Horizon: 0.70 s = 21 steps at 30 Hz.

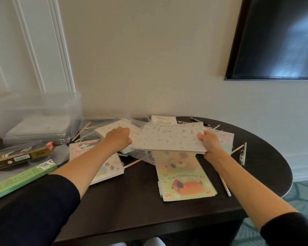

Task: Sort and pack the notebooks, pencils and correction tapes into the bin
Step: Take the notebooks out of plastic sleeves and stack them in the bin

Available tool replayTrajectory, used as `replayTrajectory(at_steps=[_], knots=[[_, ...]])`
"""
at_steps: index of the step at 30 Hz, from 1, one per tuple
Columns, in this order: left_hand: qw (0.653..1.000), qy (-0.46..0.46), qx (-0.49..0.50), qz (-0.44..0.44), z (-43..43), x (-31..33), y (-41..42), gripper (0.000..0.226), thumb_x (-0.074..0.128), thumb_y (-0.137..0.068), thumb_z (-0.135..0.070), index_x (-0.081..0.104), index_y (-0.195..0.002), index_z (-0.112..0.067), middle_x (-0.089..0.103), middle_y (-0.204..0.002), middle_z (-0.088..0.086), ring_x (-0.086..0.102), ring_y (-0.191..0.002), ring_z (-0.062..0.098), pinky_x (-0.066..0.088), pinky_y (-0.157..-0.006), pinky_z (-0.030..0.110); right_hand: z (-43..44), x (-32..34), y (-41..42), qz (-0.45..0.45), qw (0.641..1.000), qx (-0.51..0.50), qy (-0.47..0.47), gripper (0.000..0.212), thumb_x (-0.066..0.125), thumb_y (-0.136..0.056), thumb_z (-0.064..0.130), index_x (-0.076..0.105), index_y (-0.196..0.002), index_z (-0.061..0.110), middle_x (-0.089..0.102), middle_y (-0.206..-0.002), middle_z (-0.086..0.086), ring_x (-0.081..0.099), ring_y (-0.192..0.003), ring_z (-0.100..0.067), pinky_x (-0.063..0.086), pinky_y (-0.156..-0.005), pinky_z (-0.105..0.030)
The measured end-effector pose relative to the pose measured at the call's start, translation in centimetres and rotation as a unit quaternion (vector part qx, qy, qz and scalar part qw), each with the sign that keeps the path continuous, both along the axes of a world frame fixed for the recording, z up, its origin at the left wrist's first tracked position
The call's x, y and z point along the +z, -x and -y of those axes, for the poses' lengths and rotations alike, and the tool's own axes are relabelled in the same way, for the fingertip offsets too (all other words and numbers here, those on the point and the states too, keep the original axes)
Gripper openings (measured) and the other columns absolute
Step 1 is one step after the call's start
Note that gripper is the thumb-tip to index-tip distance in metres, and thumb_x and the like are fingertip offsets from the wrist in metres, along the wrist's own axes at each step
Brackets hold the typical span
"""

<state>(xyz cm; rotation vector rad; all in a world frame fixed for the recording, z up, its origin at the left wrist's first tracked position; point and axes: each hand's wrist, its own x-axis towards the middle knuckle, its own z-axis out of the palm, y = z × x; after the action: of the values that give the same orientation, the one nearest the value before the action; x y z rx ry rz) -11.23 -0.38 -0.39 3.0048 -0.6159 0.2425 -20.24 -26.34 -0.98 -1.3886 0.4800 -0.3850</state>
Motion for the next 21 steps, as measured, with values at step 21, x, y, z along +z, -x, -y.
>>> replayTrajectory(at_steps=[21], knots=[[0.999,-0.019,0.014,-0.033,0.8,0.5,2.1,0.035,0.040,-0.091,-0.005,0.027,-0.058,-0.011,0.029,-0.060,0.003,0.026,-0.050,0.017,0.021,-0.049,0.028,-5.5,-3.0,-0.8,0.000,0.992,-0.127,-0.010,0.022,0.032,-0.094,0.003,0.047,-0.080,0.011,0.049,-0.078,-0.003,0.046,-0.067,-0.016,0.038,-0.054,-0.029]])
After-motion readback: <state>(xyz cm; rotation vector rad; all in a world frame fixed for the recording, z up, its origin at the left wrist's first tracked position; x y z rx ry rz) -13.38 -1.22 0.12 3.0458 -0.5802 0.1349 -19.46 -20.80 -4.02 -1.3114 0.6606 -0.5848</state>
